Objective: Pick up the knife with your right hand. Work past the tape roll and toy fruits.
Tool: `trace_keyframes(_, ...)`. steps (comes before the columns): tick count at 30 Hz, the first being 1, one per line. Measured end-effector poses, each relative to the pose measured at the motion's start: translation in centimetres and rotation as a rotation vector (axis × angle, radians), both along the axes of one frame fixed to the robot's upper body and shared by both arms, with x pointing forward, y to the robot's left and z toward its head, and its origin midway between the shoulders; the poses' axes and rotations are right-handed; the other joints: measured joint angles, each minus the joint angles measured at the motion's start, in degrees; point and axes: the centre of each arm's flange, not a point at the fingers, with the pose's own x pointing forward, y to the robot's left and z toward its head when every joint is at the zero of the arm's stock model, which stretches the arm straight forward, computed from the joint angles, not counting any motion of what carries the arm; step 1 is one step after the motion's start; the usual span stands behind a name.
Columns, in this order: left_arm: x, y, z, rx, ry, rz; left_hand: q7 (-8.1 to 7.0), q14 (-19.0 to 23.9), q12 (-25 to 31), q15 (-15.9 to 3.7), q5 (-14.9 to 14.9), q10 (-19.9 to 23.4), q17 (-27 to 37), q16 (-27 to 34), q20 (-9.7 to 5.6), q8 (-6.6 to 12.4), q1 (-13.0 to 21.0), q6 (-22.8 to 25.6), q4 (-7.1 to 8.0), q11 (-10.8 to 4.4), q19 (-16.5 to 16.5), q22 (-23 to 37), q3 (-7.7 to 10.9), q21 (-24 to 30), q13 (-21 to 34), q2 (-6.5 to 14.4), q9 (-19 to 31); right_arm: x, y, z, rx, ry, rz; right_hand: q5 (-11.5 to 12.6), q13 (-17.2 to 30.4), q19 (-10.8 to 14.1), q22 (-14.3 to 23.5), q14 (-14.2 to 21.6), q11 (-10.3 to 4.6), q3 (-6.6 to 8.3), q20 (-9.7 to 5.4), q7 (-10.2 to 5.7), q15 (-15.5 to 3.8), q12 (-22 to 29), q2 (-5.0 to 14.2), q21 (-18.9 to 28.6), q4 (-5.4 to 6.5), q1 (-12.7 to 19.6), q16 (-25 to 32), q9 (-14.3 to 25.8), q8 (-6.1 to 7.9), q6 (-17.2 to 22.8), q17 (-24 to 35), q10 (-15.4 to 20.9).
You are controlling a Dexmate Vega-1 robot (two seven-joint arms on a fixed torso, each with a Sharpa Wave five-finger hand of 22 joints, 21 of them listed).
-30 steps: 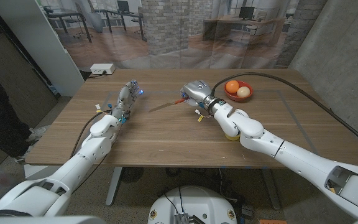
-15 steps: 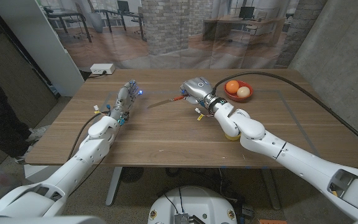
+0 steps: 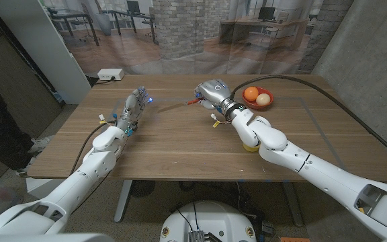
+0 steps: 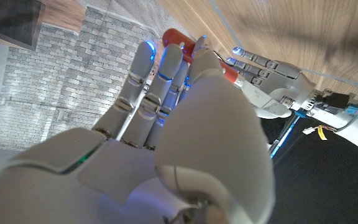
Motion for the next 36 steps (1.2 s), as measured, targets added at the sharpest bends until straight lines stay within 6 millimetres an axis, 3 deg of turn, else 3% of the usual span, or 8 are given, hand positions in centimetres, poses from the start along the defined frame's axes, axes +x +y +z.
trace_keyframes(16,-0.3,1.3,0.0,0.011,-0.005,-0.005,0.00,0.0,0.0,0.00,0.0,0.0,0.0,0.0,0.00,0.00,0.0,0.0,0.00,0.00,0.0,0.0,0.00,0.0,0.0,0.0,0.0,-0.3,0.4,1.2,0.031,-0.031,-0.008,0.0,0.4,-0.6,-0.8,0.3,-0.21,-0.38,0.21,-0.71,-0.30,-0.5,-0.01,1.5,0.07,0.0,-0.9,0.3,-0.33,0.7,0.3,0.2)
trace_keyframes(36,0.0,1.4,0.6,0.078,-0.011,-0.076,0.00,0.0,0.0,0.00,0.0,0.0,0.0,0.0,0.00,0.00,0.0,0.0,0.00,0.00,0.0,0.0,0.00,-0.3,0.0,0.0,0.0,-1.2,-0.1,1.6,0.077,-0.066,-0.063,0.3,0.6,-0.8,-2.0,0.8,-0.63,-0.73,0.00,-1.22,-0.41,-1.1,-0.02,2.9,0.20,0.0,-1.4,0.3,-0.68,1.2,0.5,0.6)
